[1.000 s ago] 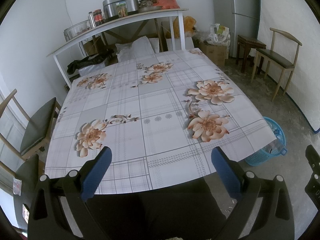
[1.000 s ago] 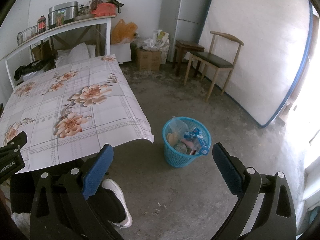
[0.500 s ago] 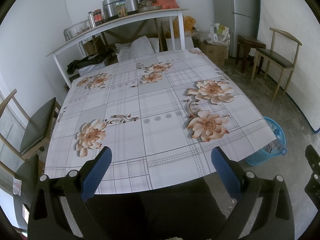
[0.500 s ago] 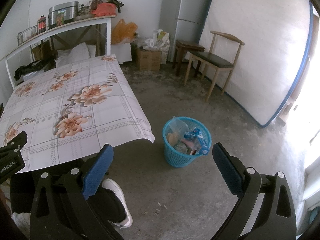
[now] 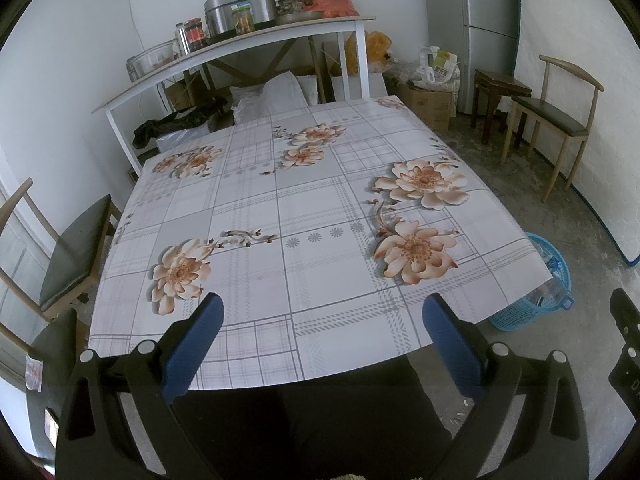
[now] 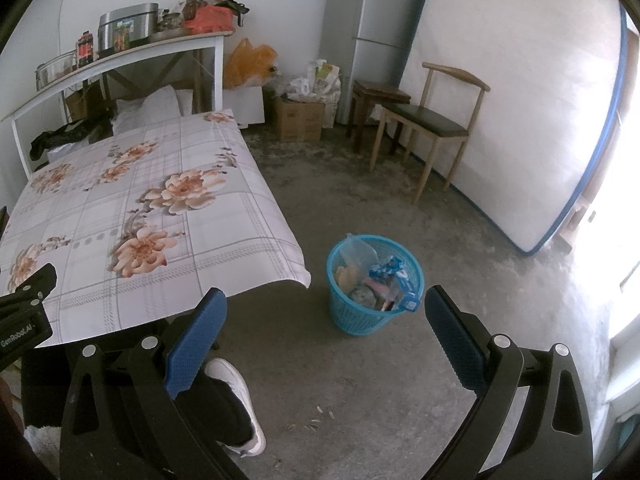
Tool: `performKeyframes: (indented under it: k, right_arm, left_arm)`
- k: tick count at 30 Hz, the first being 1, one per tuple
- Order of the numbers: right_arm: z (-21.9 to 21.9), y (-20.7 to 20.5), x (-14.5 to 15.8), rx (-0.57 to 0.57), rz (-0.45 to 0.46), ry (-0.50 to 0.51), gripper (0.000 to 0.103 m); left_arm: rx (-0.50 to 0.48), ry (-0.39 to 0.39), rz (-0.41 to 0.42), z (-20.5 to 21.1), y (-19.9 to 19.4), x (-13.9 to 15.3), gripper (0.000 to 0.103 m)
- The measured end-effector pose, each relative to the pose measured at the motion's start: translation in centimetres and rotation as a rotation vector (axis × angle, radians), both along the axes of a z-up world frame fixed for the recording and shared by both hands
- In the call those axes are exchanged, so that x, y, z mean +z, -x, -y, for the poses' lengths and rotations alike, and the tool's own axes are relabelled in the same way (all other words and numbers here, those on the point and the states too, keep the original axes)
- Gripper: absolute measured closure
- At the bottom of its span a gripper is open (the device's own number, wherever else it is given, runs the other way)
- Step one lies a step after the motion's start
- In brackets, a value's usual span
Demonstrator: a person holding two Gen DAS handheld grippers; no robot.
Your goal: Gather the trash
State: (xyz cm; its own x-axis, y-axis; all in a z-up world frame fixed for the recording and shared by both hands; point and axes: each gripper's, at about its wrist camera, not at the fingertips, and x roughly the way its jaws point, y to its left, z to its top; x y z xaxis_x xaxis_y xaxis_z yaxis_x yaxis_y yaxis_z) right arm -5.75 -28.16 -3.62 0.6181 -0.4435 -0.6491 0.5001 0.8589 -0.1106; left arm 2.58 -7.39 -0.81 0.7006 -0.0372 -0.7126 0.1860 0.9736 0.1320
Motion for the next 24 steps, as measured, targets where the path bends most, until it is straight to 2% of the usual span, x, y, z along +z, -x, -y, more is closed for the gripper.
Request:
performKeyframes:
  k: [24]
  right_arm:
    - [0.15,-0.04,-0.03,0.003,-0.001,0.000,0.008]
  left_arm:
    - [-0.014,-0.003,-0.010,0.32,0.38,-0.45,0.005]
